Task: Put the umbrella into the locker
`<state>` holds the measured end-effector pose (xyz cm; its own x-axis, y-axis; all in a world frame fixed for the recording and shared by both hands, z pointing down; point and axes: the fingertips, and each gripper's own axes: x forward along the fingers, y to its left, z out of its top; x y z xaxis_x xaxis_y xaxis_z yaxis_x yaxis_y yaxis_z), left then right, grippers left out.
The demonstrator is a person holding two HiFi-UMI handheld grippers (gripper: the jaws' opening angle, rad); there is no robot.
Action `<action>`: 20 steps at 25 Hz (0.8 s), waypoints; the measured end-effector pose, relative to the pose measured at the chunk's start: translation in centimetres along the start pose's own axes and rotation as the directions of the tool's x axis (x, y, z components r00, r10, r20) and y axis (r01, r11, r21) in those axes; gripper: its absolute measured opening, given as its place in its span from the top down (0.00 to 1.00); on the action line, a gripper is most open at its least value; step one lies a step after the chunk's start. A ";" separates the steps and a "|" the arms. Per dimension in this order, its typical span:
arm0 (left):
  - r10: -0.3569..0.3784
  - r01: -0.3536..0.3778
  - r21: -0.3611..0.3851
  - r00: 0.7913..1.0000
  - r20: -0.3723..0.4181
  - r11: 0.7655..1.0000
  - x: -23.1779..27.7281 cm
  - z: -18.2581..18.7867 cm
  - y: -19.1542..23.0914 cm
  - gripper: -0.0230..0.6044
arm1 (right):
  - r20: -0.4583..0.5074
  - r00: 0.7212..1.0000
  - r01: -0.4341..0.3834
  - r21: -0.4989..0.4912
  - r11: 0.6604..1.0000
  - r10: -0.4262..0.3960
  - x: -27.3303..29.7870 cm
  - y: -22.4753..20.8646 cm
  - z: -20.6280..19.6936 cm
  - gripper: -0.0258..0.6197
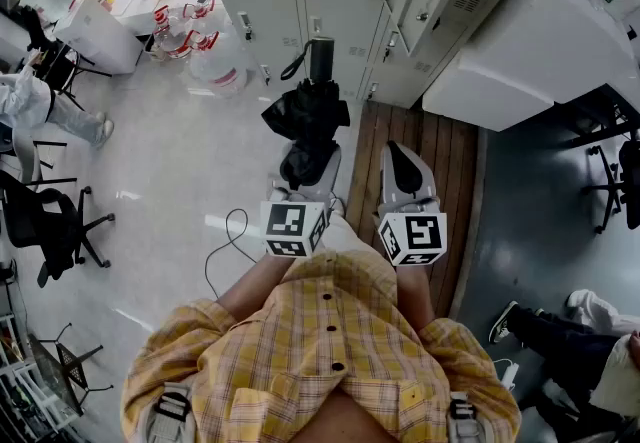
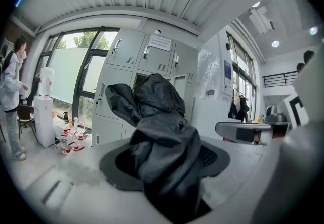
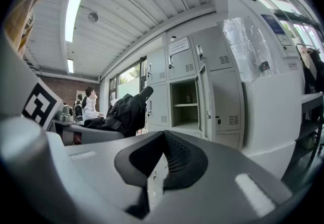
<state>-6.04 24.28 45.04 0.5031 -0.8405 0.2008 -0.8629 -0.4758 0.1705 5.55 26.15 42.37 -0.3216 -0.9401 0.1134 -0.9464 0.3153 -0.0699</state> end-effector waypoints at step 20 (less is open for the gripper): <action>0.036 -0.036 0.014 0.999 -0.016 0.999 9.0 1.2 2.3 0.55 | 0.023 0.998 -0.052 0.045 0.998 0.051 8.2 -5.5 0.6 0.97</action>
<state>-3.55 15.26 46.11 0.4726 -0.8528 0.2220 -0.8808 -0.4490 0.1501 8.10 16.61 43.09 -0.3689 -0.9254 0.0869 -0.9260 0.3578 -0.1201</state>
